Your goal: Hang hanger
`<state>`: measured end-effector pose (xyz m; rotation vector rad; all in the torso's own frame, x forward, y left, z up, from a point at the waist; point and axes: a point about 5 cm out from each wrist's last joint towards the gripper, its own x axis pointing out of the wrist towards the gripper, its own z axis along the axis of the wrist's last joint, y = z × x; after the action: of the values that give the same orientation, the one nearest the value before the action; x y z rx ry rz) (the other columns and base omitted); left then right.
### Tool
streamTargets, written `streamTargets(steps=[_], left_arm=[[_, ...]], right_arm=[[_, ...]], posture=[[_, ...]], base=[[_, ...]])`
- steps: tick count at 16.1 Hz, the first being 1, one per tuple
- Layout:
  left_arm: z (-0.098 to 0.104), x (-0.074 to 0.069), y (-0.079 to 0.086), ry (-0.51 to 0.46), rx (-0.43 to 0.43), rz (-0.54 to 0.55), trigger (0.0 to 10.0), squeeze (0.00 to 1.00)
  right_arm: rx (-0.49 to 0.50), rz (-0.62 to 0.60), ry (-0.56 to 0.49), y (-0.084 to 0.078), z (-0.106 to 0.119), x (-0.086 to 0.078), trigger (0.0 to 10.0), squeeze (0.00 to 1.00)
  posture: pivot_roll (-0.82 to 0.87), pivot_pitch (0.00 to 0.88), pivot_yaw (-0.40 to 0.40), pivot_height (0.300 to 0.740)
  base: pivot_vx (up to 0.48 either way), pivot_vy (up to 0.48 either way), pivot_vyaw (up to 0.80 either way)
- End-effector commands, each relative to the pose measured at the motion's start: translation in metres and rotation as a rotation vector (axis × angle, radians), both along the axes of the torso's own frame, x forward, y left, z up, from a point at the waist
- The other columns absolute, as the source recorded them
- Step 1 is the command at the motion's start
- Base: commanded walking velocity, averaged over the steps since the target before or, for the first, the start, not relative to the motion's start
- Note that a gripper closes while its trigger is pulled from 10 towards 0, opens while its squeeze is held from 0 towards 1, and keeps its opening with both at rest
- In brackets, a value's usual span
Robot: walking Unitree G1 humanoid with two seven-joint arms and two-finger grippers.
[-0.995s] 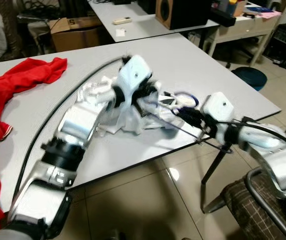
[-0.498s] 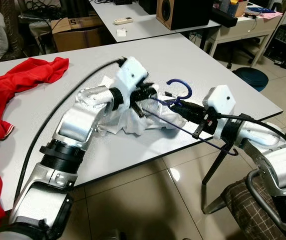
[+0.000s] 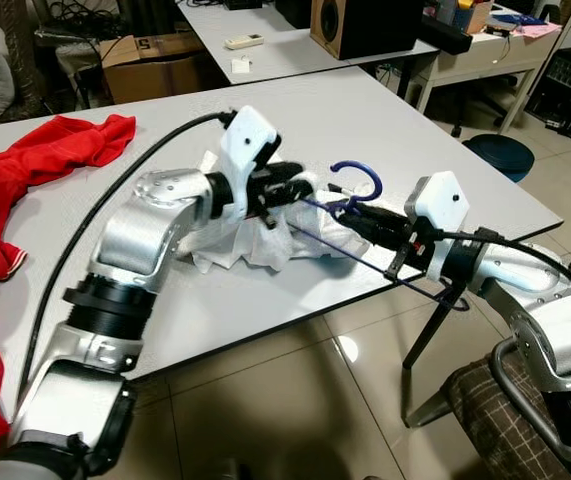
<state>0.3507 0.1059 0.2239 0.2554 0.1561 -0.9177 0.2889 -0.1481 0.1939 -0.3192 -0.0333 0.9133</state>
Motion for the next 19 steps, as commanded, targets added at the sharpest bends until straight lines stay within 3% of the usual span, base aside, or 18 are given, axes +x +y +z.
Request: streamTargets(steps=[1, 4, 7, 8, 10, 11, 13, 17, 18, 19], left_arm=[[0.002, 0.006, 0.006, 0.017, 0.028, 0.058, 10.0, 1.00], [0.009, 0.000, 0.005, 0.121, -0.110, -0.022, 10.0, 1.00], [0.002, 0.000, 0.007, 0.240, -0.141, -0.011, 10.0, 1.00], [0.000, 0.000, 0.008, 0.247, -0.127, -0.010, 10.0, 1.00], [-0.009, -0.006, 0.015, 0.181, 0.061, -0.088, 10.0, 1.00], [-0.006, -0.010, 0.016, 0.135, 0.071, -0.143, 10.0, 1.00], [-0.003, -0.016, 0.020, 0.131, 0.081, -0.193, 10.0, 1.00], [0.000, -0.010, 0.028, 0.099, 0.081, -0.155, 10.0, 1.00], [0.007, -0.009, 0.028, 0.071, 0.025, -0.161, 10.0, 0.97], [0.025, -0.007, 0.030, -0.004, -0.080, -0.183, 10.0, 0.69]], right_arm=[[0.001, -0.001, -0.022, -0.004, 0.003, 0.000, 10.0, 0.00], [-0.003, 0.002, -0.017, -0.006, 0.002, 0.000, 10.0, 0.00], [-0.011, 0.024, -0.007, -0.006, 0.001, -0.001, 10.0, 0.00], [-0.013, 0.025, -0.007, -0.006, 0.001, 0.000, 10.0, 0.00], [-0.018, 0.021, -0.010, -0.007, 0.001, 0.000, 10.0, 0.00], [-0.018, 0.019, -0.011, -0.009, 0.002, 0.001, 10.0, 0.00], [-0.018, 0.013, -0.016, -0.012, 0.004, 0.001, 10.0, 0.00], [-0.015, 0.007, -0.024, -0.016, 0.007, 0.003, 10.0, 0.00], [-0.020, 0.013, -0.025, -0.015, 0.006, 0.002, 10.0, 0.00], [-0.022, 0.028, -0.026, -0.015, 0.006, 0.001, 10.0, 0.00]], posture=[[-0.03, 0.000, 0.030, 0.740], [-0.03, 0.000, 0.028, 0.740], [-0.03, 0.000, 0.027, 0.740], [-0.03, 0.000, 0.027, 0.740], [-0.03, 0.000, 0.026, 0.740], [-0.03, 0.000, 0.026, 0.740], [-0.03, 0.000, 0.026, 0.740], [-0.03, 0.000, 0.029, 0.740], [-0.03, 0.000, 0.029, 0.740], [-0.03, 0.000, 0.029, 0.740]], base=[[0.000, 0.000, 0.00], [0.000, 0.000, 0.00], [0.000, 0.000, 0.00], [0.000, 0.000, 0.00], [0.000, 0.000, 0.00], [0.000, 0.000, 0.00], [0.000, 0.000, 0.00], [0.000, 0.000, 0.00], [0.000, 0.000, 0.00], [0.000, 0.000, 0.00]])
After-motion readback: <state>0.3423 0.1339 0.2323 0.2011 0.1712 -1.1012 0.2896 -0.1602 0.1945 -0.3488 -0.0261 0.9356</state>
